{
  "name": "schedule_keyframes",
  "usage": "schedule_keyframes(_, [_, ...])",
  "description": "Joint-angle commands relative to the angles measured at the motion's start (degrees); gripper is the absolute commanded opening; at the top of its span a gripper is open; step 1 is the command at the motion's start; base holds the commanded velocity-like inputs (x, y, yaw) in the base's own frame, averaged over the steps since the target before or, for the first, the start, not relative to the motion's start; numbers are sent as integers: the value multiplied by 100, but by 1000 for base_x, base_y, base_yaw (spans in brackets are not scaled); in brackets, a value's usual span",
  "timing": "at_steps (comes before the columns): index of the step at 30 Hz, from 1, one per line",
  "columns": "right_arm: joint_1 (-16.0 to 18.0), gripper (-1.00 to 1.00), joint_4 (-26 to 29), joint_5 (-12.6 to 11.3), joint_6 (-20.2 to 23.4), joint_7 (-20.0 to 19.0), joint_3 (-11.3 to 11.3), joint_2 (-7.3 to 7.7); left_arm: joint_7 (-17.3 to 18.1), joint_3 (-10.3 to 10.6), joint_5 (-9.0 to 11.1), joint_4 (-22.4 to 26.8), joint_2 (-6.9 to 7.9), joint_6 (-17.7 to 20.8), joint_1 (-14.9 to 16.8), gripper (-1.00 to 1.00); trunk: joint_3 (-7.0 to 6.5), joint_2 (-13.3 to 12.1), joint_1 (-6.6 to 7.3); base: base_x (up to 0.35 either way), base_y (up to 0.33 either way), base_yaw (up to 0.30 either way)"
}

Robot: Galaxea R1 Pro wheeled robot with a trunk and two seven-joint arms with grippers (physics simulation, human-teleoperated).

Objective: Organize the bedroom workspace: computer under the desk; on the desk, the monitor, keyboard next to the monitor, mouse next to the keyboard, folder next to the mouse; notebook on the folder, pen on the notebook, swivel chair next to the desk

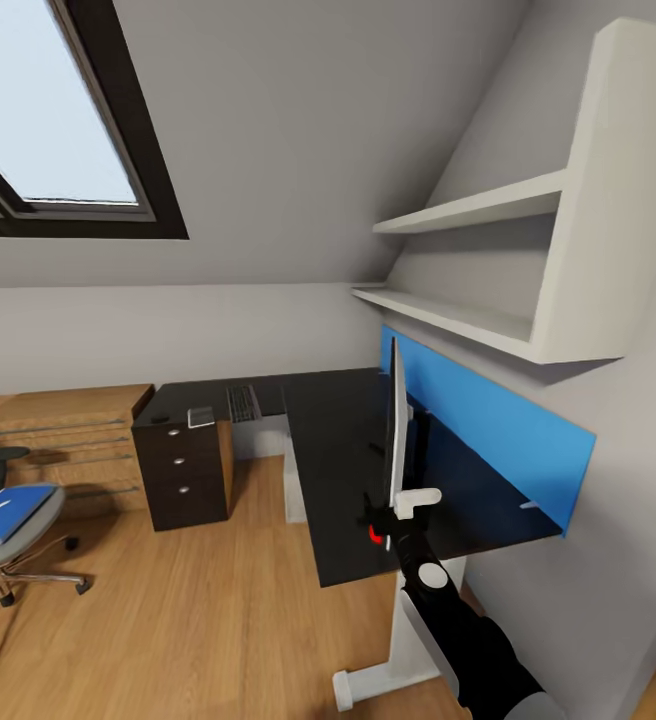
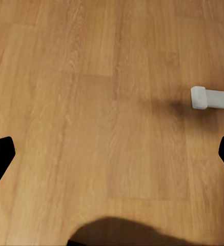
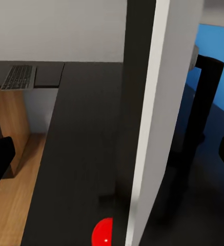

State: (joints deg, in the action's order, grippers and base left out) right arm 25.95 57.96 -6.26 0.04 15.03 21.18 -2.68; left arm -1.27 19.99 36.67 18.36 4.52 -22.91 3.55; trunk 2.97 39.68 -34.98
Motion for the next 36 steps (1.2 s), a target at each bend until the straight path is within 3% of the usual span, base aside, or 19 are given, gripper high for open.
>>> schedule_keyframes(1, [6, 100, 4, -59, 0, 39, 19, 4, -13, 47, 50, 0, 5, -24, 5, 100, 10, 8, -3, 148, 5, 0])
schedule_keyframes(11, [6, 100, 4, -59, -4, 185, 1, 17, -13, 44, 50, 0, 5, -23, 5, 100, 10, 8, -3, 163, 2, 0])
schedule_keyframes(23, [6, 100, 4, -52, -10, 493, -8, 38, -13, 42, 54, 0, 5, -22, 5, 100, 10, 8, -3, 21, 0, 0])
schedule_keyframes(36, [6, 100, -11, -51, -46, 560, -9, 107, -13, 40, 59, 0, 5, -21, 5, 100, 10, 8, -3, 1, 0, 0])
